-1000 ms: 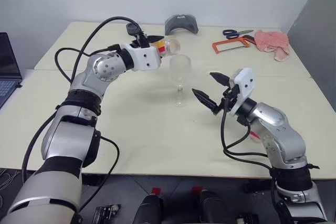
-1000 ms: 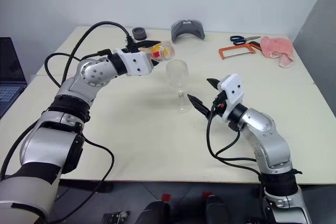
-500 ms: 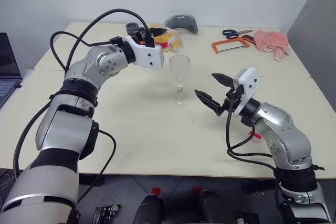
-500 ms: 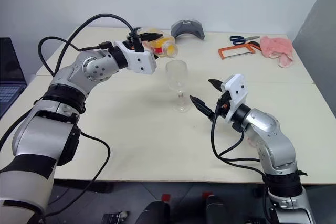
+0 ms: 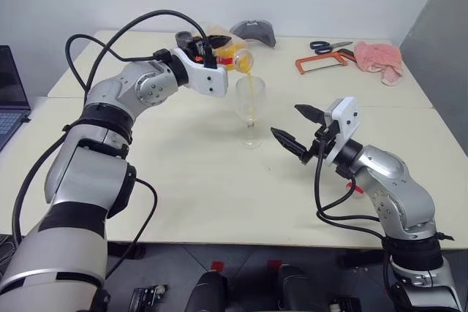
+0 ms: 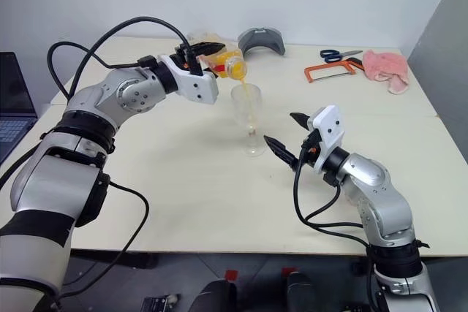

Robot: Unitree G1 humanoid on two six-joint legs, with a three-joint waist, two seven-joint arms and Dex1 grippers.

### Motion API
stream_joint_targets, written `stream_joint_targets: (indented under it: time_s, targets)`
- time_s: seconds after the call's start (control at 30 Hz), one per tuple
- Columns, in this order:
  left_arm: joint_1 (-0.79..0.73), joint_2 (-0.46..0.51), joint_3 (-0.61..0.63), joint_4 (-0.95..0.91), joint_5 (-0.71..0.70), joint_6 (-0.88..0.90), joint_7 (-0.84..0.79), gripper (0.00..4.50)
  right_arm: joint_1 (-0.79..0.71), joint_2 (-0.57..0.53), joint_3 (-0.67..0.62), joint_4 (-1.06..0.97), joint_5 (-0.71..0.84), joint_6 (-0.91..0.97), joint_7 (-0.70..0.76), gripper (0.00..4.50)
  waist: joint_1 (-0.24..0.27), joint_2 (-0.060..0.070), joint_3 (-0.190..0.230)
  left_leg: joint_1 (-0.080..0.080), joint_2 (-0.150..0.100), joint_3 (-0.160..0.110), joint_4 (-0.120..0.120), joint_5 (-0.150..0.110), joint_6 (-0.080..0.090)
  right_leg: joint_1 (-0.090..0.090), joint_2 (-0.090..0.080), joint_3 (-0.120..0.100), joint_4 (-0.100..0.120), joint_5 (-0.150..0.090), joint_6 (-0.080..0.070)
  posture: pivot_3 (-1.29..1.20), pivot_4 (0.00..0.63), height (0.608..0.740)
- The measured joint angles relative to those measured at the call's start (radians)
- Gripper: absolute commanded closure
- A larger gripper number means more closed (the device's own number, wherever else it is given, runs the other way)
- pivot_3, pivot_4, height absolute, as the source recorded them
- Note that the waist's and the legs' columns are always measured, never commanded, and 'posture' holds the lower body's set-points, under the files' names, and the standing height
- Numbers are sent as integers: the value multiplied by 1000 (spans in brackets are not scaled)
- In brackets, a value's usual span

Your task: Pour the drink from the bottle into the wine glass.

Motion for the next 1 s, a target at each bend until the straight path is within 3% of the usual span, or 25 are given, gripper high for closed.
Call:
stream_joint_targets:
  time_s: [1.0]
  targets:
    - [-22, 10, -58, 6, 53, -1, 104, 2829, 0, -2, 2, 0, 24, 6, 10, 0, 0, 0, 0, 0, 0, 0, 0, 0, 0, 0, 0, 0, 1, 0, 0, 0, 150, 740]
